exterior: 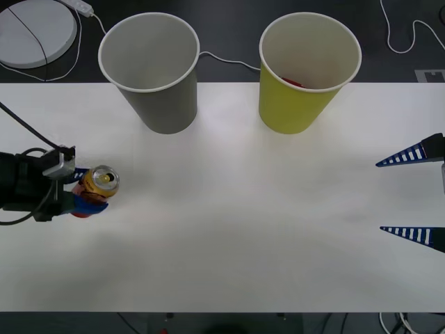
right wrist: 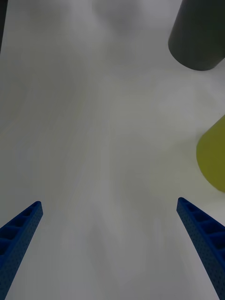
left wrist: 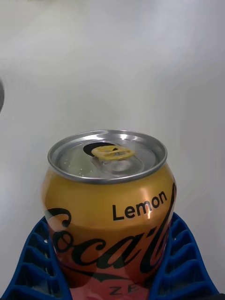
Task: Put the can into the green bin and the plastic bottle into the gray bin
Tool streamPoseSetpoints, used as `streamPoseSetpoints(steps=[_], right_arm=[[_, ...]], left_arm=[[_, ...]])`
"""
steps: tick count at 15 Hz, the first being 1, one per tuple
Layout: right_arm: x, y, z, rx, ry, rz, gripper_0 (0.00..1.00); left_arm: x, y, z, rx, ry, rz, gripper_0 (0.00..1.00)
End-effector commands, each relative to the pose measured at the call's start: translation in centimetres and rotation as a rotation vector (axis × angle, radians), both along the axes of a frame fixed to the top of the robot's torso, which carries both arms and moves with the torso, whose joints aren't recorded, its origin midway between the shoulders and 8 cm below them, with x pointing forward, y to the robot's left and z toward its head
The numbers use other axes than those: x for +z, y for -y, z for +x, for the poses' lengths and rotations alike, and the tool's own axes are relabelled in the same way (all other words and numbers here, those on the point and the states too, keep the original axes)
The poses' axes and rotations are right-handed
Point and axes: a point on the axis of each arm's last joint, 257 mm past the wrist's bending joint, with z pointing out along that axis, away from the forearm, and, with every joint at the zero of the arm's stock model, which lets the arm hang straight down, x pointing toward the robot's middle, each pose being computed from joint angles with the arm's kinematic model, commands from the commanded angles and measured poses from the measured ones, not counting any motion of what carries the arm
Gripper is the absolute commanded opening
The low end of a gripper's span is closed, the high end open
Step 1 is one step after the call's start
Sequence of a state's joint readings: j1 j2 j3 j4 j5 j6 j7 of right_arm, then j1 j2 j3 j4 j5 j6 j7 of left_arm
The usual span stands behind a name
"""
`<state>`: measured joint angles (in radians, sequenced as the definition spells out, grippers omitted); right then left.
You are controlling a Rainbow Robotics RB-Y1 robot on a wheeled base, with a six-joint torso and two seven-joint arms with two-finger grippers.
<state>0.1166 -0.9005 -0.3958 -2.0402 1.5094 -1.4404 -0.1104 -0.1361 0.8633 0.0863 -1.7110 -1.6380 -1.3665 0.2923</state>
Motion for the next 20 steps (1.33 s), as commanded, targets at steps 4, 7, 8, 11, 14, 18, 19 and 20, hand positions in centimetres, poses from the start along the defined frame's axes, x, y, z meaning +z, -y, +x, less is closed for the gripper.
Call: streamPoseSetpoints(steps=[4,7,8,11,14,18,19,20], right_arm=[[0.0,0.0,0.0,0.0,0.0,0.0,1.0],[0.0,0.0,0.0,0.0,0.0,0.0,1.0],[0.0,0.0,0.0,0.0,0.0,0.0,1.0],[0.0,0.0,0.0,0.0,0.0,0.0,1.0],[0.0,0.0,0.0,0.0,0.0,0.0,1.0],[0.0,0.0,0.0,0.0,0.0,0.0,1.0],[0.0,0.0,0.0,0.0,0.0,0.0,1.0],[0.0,0.0,0.0,0.0,0.0,0.0,1.0]], left_arm=[[4.8,1.2,-1.4,0.077,0.005,0.136,0.0],[7.4,3.7,-1.4,0.089,0.006,0.138,0.0],[7.9,4.2,-1.0,0.091,0.006,0.145,0.0],[10.2,5.9,0.3,0.103,0.008,0.201,0.0],[12.3,9.0,1.2,0.129,0.002,0.185,0.0],[15.3,13.0,2.6,0.13,-0.006,0.177,0.0],[16.0,13.7,2.9,0.119,-0.01,0.18,0.0],[16.8,14.3,3.2,0.112,-0.016,0.183,0.0]])
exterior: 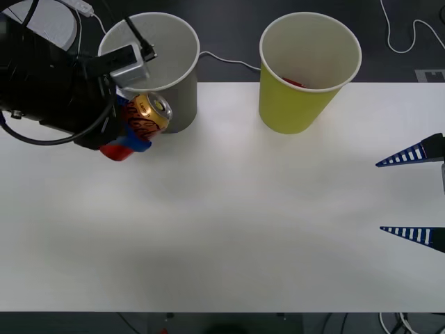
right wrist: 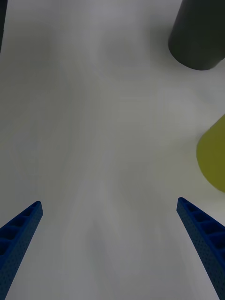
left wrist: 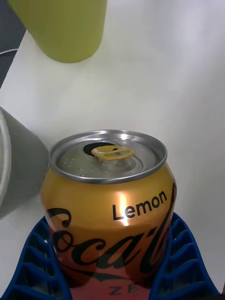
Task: Put the can into the green bin and the plastic bottle into the gray bin
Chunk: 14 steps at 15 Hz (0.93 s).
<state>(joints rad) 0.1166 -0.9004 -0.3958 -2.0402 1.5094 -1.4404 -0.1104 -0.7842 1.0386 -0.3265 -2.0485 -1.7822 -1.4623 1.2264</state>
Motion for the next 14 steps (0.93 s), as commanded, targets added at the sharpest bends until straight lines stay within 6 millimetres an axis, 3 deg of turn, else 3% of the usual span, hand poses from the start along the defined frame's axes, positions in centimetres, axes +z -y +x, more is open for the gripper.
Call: streamPoseSetpoints(steps=[1,5,9,14], right_arm=[[0.0,0.0,0.0,0.0,0.0,0.0,1.0],[0.0,0.0,0.0,0.0,0.0,0.0,1.0],[0.0,0.0,0.0,0.0,0.0,0.0,1.0],[0.0,0.0,0.0,0.0,0.0,0.0,1.0]], left_arm=[[2.8,2.5,1.0,-0.01,-0.026,-0.003,0.0],[6.0,5.4,2.3,-0.009,-0.02,0.02,0.0],[9.4,10.8,3.6,-0.005,-0.051,-0.005,0.0],[12.6,18.2,7.4,0.034,-0.028,-0.036,0.0]])
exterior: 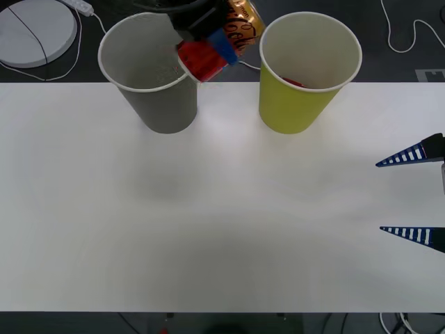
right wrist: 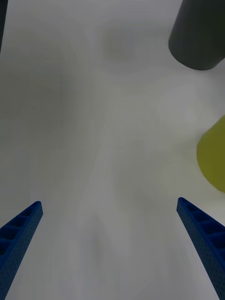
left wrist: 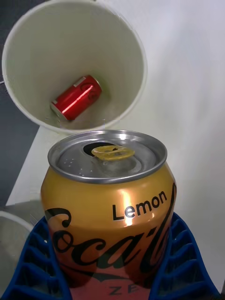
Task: Put the can into the green bin and the plastic bottle into the gray bin
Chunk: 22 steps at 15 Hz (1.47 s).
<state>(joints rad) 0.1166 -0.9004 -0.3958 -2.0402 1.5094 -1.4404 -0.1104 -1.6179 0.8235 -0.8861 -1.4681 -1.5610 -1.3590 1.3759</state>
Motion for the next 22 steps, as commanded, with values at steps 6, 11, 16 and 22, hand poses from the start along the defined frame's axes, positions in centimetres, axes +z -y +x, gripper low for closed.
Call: streamPoseSetpoints(steps=[6,11,16,22], right_arm=[[0.0,0.0,0.0,0.0,0.0,0.0,1.0],[0.0,0.0,0.0,0.0,0.0,0.0,1.0],[0.0,0.0,0.0,0.0,0.0,0.0,1.0],[0.0,0.0,0.0,0.0,0.0,0.0,1.0]], left_arm=[[3.9,12.0,5.2,0.113,0.055,-0.089,0.0],[3.6,16.1,7.7,0.178,0.085,-0.187,0.0],[1.2,18.1,8.6,0.218,0.072,-0.23,0.0],[-0.8,17.9,9.9,0.207,0.098,-0.236,0.0]])
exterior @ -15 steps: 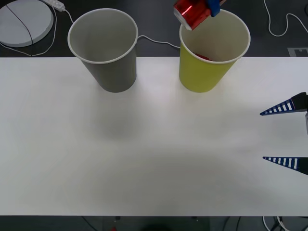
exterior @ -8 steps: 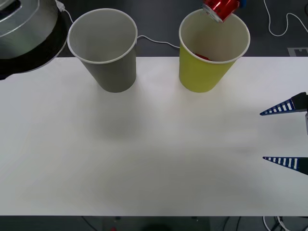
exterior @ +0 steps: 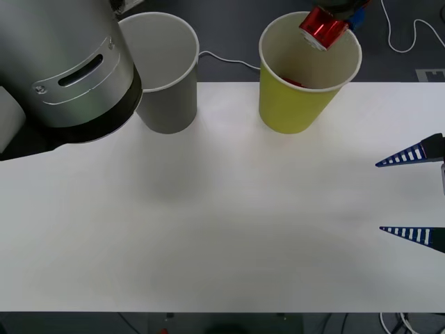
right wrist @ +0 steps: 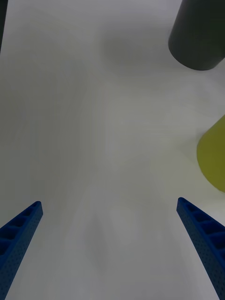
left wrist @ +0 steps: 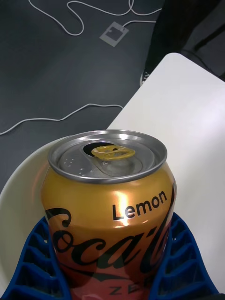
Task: Put the can into the green bin and the plastic bottle into the gray bin
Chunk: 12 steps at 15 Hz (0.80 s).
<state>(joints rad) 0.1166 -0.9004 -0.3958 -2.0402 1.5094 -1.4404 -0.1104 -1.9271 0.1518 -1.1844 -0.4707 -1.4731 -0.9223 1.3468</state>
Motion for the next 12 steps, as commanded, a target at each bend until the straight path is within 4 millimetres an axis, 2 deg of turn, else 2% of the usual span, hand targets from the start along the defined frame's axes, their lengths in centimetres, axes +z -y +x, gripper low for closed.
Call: streamPoseSetpoints(steps=[1,2,3,4,5,12], right_arm=[[0.0,0.0,0.0,0.0,0.0,0.0,1.0],[0.0,0.0,0.0,0.0,0.0,0.0,1.0],[0.0,0.0,0.0,0.0,0.0,0.0,1.0],[0.0,0.0,0.0,0.0,0.0,0.0,1.0],[0.0,0.0,0.0,0.0,0.0,0.0,1.0],[0.0,0.0,0.0,0.0,0.0,0.0,1.0]], left_arm=[[-0.6,-0.32,0.68,0.003,0.019,0.005,0.01],[-0.69,-0.21,0.7,0.001,0.023,0.006,0.09],[-0.55,-0.23,0.81,0.002,0.027,0.002,0.32],[-0.53,-0.32,0.9,0.004,0.028,0.003,0.85],[-0.53,-0.3,0.87,0.004,0.027,0.001,1.0],[-0.45,-0.17,0.71,0.001,0.015,-0.012,1.0]])
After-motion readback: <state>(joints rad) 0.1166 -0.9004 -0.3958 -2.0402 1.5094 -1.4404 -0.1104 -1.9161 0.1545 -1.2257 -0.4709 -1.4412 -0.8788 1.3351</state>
